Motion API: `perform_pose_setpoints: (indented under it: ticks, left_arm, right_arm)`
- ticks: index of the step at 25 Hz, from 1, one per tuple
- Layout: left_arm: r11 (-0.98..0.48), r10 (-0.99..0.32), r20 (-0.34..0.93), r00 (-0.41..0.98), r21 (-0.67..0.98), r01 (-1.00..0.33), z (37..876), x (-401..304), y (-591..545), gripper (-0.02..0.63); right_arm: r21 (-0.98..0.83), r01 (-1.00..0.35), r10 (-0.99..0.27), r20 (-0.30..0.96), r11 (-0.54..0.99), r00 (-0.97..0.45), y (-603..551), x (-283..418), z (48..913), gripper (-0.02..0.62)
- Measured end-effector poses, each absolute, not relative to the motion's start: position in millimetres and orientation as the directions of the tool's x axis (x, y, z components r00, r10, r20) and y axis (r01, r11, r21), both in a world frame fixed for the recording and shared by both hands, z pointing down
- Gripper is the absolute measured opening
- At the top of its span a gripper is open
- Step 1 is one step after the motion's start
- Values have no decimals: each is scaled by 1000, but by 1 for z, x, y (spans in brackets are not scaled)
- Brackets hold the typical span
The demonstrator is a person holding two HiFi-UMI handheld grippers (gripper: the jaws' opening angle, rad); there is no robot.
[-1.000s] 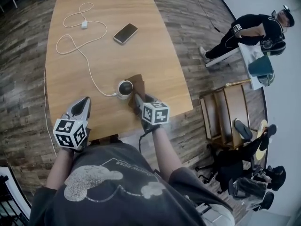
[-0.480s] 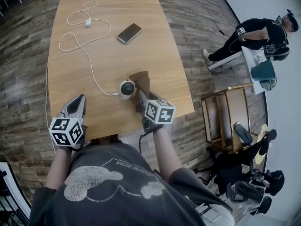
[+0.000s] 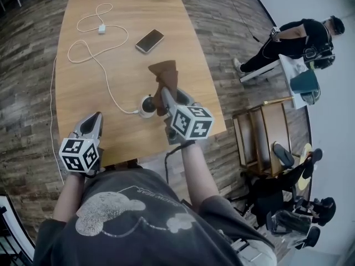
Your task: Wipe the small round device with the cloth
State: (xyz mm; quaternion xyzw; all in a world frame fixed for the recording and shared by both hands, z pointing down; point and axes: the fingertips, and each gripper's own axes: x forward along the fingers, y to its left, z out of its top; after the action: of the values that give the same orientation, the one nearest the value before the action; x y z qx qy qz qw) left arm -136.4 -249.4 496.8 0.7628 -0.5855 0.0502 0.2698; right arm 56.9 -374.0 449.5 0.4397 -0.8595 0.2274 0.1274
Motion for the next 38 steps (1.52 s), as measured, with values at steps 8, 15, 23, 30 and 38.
perform_pose_setpoints:
  ticks: [8,15,23,30,38]
  left_arm:
    - [-151,-872,387,300,369,-917,498,-150,-250,18]
    - [-103,-880,398,261,375,-921,503,-165,-249,18]
    - [-55,-878,424,223,374,-926,510,-172,-256,18]
    - [-21,-866,458,199,364,-931,516,-173,-254,18]
    - [9,-852,491,180,358,-934,524,-176,-245,18]
  right_arm:
    - [-109,-657,-517,526,746,-675,-393,26,461,77]
    - [-12,-309,-226,655,951,-721,-396,18,479,77]
    - [-125,20,110,772,992,-626,-384,6,523,77]
    - [-271,122,294,801,955,-521,-373,8,562,75]
    - [-315,113,331,833,942,-442,-373,20,601,75]
